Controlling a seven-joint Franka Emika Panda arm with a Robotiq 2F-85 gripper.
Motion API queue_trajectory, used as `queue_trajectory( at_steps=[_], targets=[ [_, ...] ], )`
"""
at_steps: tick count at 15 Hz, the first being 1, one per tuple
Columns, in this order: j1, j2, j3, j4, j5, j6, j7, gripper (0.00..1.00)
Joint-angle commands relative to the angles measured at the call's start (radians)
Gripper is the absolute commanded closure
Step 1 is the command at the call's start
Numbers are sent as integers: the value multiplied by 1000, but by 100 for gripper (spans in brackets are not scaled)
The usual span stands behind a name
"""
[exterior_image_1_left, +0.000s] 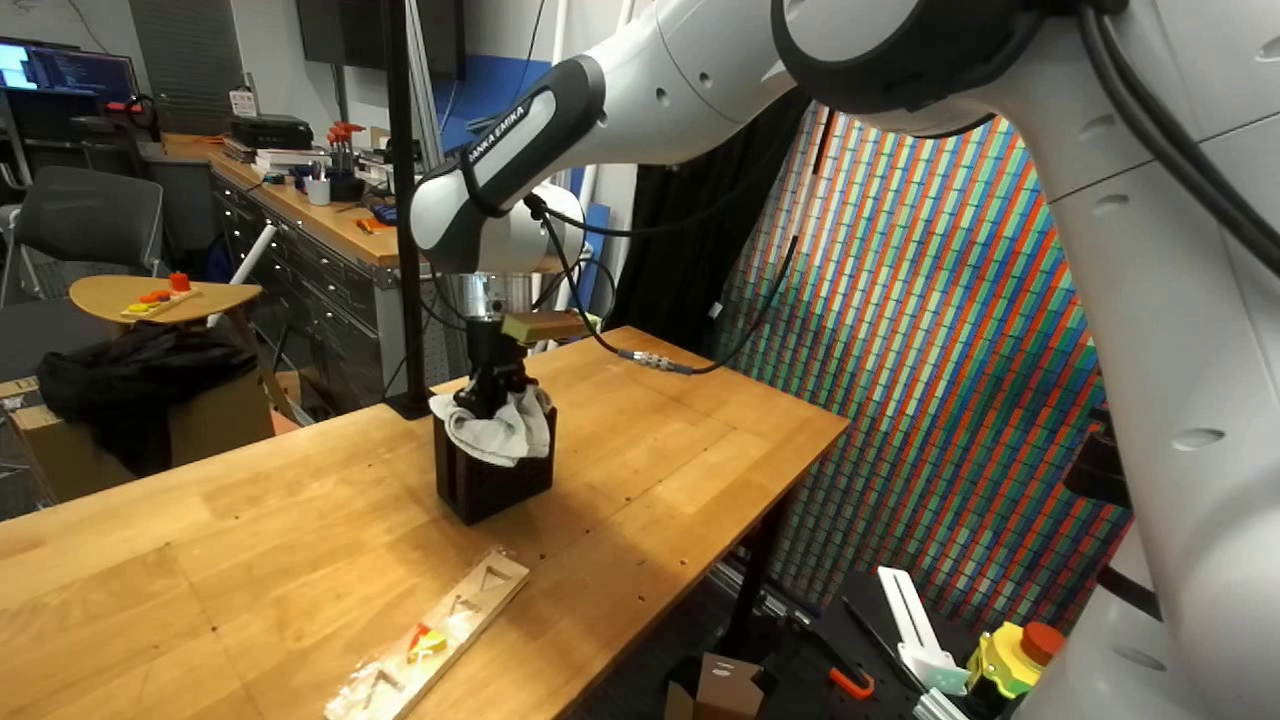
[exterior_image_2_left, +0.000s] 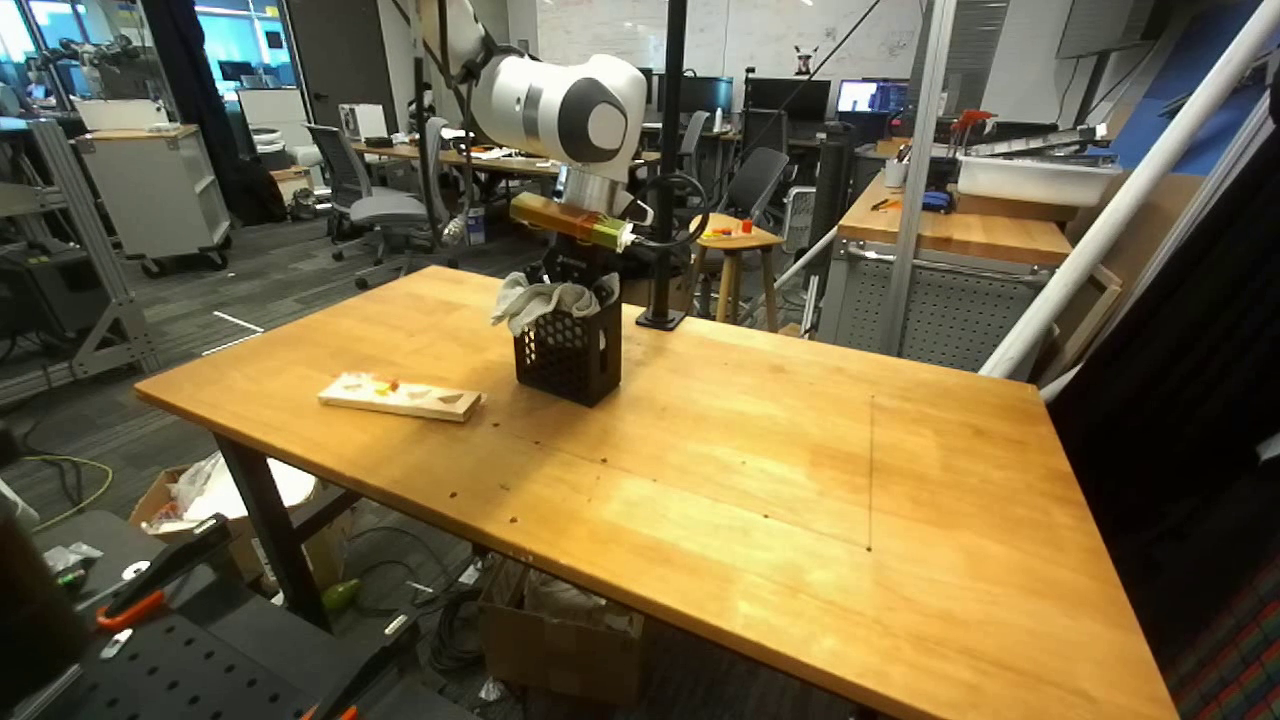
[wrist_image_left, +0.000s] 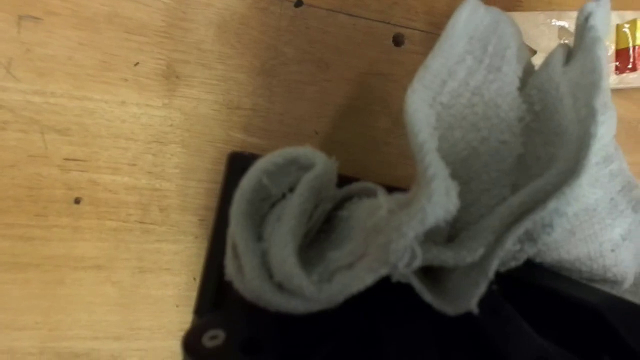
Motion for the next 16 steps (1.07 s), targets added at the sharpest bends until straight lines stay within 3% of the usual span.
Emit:
queue_trajectory(
  at_steps=[1,10,16],
  targets=[
    [-2,-46,1,2,-10,-7,-14,100],
    [-1,-229,-20,-65,-27,15,-10,100],
    [-7,-363,-44,-231,-25,52,3,100]
  ],
)
